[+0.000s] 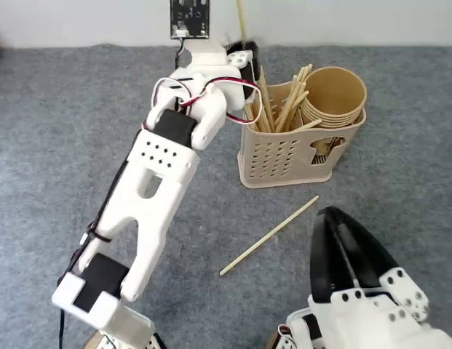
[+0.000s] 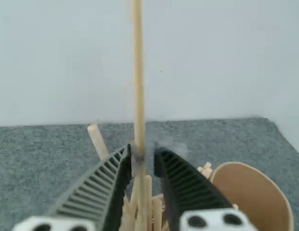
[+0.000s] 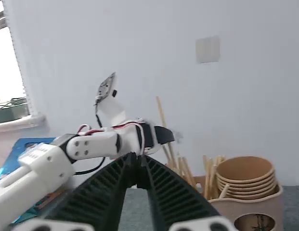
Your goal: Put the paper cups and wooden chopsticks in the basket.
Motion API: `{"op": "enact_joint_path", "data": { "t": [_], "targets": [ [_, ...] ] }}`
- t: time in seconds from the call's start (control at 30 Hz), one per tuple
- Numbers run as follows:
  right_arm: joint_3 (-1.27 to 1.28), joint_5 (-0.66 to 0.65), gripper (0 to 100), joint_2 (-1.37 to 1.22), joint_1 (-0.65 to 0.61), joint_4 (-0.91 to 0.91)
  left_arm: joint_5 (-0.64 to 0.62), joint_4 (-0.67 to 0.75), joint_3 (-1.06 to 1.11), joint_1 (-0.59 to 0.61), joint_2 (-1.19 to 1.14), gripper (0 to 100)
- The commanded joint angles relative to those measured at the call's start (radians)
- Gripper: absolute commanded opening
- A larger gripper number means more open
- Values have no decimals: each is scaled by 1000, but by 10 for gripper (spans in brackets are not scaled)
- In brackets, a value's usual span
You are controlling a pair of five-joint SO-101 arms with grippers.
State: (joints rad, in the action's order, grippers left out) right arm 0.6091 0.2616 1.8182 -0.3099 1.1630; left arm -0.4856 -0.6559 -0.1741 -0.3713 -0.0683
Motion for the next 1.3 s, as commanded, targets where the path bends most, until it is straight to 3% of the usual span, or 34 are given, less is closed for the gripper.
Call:
{"op": "enact_joint_path", "data": {
  "t": [0.0,0.27,0.47,0.73,0.83,1.0,1.17,1.27],
  "targets": [
    [-40,-6,9,-2,74,-19,12,-92,-8,-20,132,194],
    [-35,-6,9,-5,131,-39,15,-267,-8,-38,287,228],
    [-34,-6,9,-5,131,-39,31,-500,-7,-34,373,228],
    [-34,-6,9,-5,131,-39,245,-861,-1,-35,459,228],
    [-28,-6,9,-7,131,-36,295,-927,65,-17,486,228],
    [32,-6,9,-5,131,-53,528,-931,249,163,526,228],
    [54,-6,9,-4,131,-81,779,-787,475,413,528,228],
    [58,-6,9,-4,131,-82,911,-749,582,496,526,227]
  ]
}}
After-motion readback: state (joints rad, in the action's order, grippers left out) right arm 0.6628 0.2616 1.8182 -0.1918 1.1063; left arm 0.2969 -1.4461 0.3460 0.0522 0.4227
